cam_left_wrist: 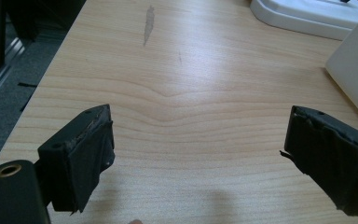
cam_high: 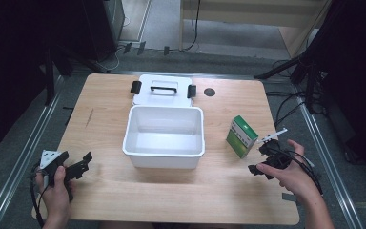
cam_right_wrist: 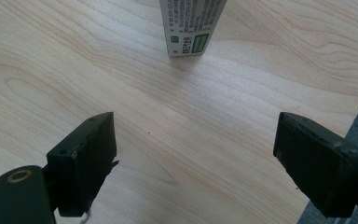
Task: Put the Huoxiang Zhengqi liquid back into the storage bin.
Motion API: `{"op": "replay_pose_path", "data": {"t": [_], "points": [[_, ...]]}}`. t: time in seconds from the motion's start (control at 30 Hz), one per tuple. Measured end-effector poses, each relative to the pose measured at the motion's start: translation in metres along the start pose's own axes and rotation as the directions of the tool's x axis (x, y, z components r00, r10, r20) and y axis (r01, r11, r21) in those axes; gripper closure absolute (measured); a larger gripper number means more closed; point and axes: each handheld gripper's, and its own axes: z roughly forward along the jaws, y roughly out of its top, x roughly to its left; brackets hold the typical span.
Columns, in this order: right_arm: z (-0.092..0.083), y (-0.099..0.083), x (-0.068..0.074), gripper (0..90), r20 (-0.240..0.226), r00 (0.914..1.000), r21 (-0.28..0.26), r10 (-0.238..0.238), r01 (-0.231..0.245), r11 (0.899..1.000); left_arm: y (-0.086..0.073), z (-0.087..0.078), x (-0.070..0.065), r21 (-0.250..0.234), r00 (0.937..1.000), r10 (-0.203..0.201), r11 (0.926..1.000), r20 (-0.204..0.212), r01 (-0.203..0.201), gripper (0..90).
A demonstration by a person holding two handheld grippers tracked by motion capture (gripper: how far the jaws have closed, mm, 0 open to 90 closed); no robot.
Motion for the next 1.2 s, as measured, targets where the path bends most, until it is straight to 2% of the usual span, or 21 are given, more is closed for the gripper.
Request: {"op": "replay_pose_path", "data": {"t": [0.07, 0.23, 0.33, 0.47, 0.63, 0.9, 1.0, 1.2], "points": [[-0.001, 0.002, 0.0, 13.3, 0.001, 1.0, 0.007, -0.003, 0.003, 1.0, 0.0, 0.0, 0.0, 0.002, 1.0, 0.0, 1.0, 0.0, 0.0, 9.1], [-0.007, 0.016, 0.002, 13.3, 0.009, 0.9998, 0.078, -0.02, 0.019, 0.997, 0.0, 0.0, 0.0, 0.003, 1.0, 0.0, 1.0, 0.002, 0.0, 9.1], [-0.011, 0.022, 0.003, 13.3, 0.002, 0.9999, 0.09, -0.016, 0.016, 0.996, 0.0, 0.0, 0.0, 0.003, 1.0, -0.002, 1.0, 0.004, 0.002, 9.1], [-0.015, 0.03, 0.004, 13.3, -0.023, 0.9997, 0.097, 0.005, -0.003, 0.995, 0.0, 0.0, 0.001, 0.005, 1.0, -0.001, 1.0, 0.006, 0.001, 9.1], [-0.022, 0.04, 0.005, 14.5, -0.019, 0.9997, 0.11, 0.016, -0.013, 0.994, 0.0, 0.001, 0.001, 0.007, 1.0, -0.001, 1.0, 0.008, 0.001, 9.1], [-0.031, 0.057, 0.007, 18.4, -0.011, 0.9999, 0.114, 0.002, -0.001, 0.994, 0.0, 0.001, 0.0, 0.006, 1.0, -0.004, 1.0, 0.009, 0.004, 9.1], [-0.033, 0.065, 0.008, 22.3, -0.005, 1.0, 0.106, -0.007, 0.008, 0.994, 0.0, 0.001, 0.0, 0.006, 0.9999, -0.004, 1.0, 0.01, 0.004, 9.1], [-0.034, 0.082, 0.009, 23.3, -0.008, 0.9999, 0.12, -0.013, 0.013, 0.993, 0.0, 0.001, 0.001, 0.009, 0.9999, -0.003, 1.0, 0.014, 0.002, 9.1]]}}
